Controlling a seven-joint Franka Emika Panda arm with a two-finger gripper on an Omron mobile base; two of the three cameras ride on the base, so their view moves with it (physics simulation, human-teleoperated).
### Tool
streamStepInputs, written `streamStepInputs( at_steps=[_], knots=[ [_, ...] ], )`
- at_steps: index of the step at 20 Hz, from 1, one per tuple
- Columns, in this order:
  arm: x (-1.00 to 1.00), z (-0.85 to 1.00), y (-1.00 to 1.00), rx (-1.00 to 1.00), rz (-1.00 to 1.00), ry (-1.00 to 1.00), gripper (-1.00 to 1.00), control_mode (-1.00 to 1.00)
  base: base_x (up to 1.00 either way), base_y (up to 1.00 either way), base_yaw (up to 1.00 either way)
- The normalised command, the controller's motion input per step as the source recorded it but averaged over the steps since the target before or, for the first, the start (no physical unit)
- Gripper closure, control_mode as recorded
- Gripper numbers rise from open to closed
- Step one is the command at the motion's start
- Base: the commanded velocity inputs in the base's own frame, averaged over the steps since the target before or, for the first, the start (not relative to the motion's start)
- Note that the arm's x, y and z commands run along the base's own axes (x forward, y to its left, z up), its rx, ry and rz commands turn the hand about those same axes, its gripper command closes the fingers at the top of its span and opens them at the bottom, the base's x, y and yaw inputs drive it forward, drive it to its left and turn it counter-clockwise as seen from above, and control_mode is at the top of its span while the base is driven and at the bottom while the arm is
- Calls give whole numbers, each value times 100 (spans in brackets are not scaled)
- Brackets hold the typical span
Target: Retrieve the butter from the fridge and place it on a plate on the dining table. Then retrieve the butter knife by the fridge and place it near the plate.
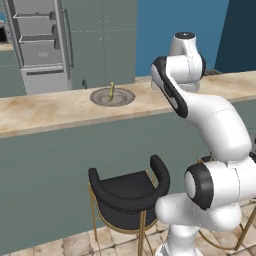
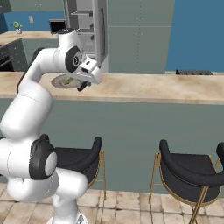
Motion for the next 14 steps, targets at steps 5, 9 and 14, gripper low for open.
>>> streamStepInputs(
  at_steps=[5,9,14],
  knots=[
    [90,-39,-13,1,1,6,100,-100,0,0,0],
    [83,-23,-7,0,1,9,100,-100,0,0,0],
    [81,-10,0,0,0,15,100,-100,0,0,0]
  ],
)
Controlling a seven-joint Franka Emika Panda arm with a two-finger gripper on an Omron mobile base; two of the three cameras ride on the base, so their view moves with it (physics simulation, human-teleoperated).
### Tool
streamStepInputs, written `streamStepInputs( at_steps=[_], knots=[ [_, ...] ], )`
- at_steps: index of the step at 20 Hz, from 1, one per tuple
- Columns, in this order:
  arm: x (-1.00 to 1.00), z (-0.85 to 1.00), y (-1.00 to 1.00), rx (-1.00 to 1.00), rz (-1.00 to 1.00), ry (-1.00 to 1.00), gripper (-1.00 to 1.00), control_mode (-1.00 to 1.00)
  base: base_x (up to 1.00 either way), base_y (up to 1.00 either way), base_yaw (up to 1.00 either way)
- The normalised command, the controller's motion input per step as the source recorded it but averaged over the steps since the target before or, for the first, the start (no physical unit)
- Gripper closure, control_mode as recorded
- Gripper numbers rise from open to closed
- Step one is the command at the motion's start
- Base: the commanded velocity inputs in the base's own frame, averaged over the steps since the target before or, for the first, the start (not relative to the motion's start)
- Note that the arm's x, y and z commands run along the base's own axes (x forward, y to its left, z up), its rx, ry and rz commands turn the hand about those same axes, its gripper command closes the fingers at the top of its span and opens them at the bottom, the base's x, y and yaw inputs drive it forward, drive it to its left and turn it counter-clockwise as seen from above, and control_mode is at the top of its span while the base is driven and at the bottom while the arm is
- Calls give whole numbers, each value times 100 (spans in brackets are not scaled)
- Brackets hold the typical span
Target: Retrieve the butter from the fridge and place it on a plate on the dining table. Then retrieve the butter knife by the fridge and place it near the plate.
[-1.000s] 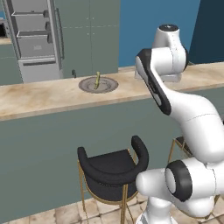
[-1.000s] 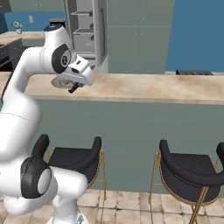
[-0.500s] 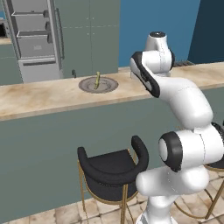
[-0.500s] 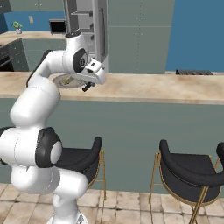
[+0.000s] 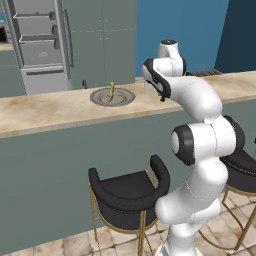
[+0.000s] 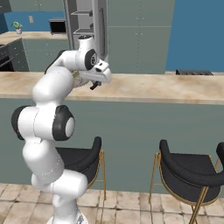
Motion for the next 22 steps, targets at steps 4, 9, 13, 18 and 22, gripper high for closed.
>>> streamStepInputs(
  at_steps=[4,9,13,18,22],
  knots=[
    [64,-21,0,0,0,9,100,-100,0,0,0],
    [68,-29,0,0,0,6,100,-100,0,0,0],
    [50,-34,0,0,0,2,100,-100,0,0,0],
    [31,-39,4,0,0,1,100,-100,0,0,0],
    [23,-37,6,0,0,0,100,-100,0,0,0]
  ],
)
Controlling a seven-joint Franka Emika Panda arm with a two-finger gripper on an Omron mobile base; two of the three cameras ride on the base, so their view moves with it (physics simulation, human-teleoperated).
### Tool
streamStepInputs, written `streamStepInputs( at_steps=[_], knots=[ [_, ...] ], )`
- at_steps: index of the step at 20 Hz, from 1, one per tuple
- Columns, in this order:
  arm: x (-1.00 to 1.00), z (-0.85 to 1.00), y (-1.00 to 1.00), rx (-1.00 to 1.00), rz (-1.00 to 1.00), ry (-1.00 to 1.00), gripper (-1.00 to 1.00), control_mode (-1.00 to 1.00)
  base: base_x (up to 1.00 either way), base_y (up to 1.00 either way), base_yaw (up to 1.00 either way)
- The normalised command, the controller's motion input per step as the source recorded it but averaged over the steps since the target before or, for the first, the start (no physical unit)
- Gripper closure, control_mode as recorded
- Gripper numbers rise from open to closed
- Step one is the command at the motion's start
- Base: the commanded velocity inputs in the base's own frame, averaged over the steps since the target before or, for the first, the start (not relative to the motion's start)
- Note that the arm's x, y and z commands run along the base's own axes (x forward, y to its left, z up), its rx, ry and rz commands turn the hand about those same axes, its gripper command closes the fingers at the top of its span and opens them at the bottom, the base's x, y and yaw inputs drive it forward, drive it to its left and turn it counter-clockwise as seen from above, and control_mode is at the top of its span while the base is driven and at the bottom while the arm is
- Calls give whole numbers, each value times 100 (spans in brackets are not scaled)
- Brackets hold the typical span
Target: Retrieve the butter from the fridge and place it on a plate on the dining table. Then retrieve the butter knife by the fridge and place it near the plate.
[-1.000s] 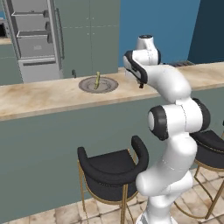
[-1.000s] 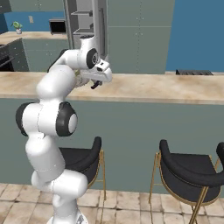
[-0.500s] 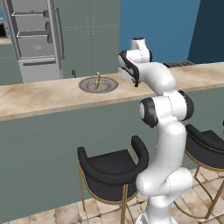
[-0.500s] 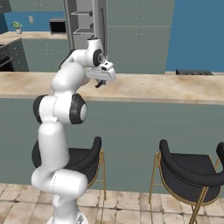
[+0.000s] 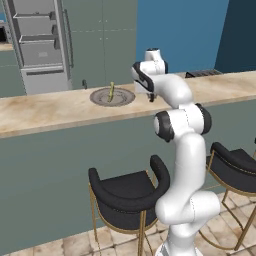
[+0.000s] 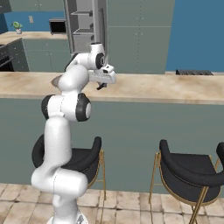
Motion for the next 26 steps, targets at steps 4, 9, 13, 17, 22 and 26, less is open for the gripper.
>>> streamStepInputs(
  at_steps=[4,9,13,17,22,26],
  knots=[
    [13,-30,2,0,0,0,100,-100,0,0,0],
    [10,-25,3,0,0,0,100,-100,0,0,0],
    [13,-28,20,0,0,0,100,-100,0,0,0],
    [11,-22,18,0,0,0,100,-100,0,0,0],
    [0,-35,10,2,0,0,100,-100,0,0,0],
    [1,-34,8,4,0,0,100,-100,0,0,0]
  ],
)
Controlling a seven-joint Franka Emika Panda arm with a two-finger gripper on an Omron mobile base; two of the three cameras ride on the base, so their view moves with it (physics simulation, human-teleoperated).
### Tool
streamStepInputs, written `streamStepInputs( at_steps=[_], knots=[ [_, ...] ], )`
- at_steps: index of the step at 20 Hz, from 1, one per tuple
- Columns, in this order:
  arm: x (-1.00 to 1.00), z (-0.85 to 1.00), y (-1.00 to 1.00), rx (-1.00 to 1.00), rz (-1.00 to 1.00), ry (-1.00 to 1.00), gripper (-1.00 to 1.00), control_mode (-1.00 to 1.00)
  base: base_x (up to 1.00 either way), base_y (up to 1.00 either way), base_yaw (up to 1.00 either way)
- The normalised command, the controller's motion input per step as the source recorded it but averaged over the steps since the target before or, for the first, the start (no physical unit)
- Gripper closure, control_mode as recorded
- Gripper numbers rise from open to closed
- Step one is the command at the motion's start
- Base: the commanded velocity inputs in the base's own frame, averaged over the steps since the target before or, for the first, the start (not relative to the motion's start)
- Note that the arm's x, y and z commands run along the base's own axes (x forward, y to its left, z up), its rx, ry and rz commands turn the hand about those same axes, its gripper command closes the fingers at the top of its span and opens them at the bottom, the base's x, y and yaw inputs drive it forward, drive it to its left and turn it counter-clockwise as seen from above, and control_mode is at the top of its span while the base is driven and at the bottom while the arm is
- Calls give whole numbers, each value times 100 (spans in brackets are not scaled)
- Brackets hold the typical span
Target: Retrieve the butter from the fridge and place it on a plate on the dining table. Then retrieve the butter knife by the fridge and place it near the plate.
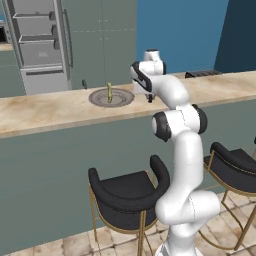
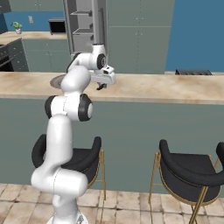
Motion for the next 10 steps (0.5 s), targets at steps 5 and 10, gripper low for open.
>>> streamStepInputs(
  at_steps=[5,10],
  knots=[
    [1,-28,6,4,0,0,-100,-100,0,0,0],
    [0,-5,0,0,0,0,-100,-100,0,0,0]
  ],
)
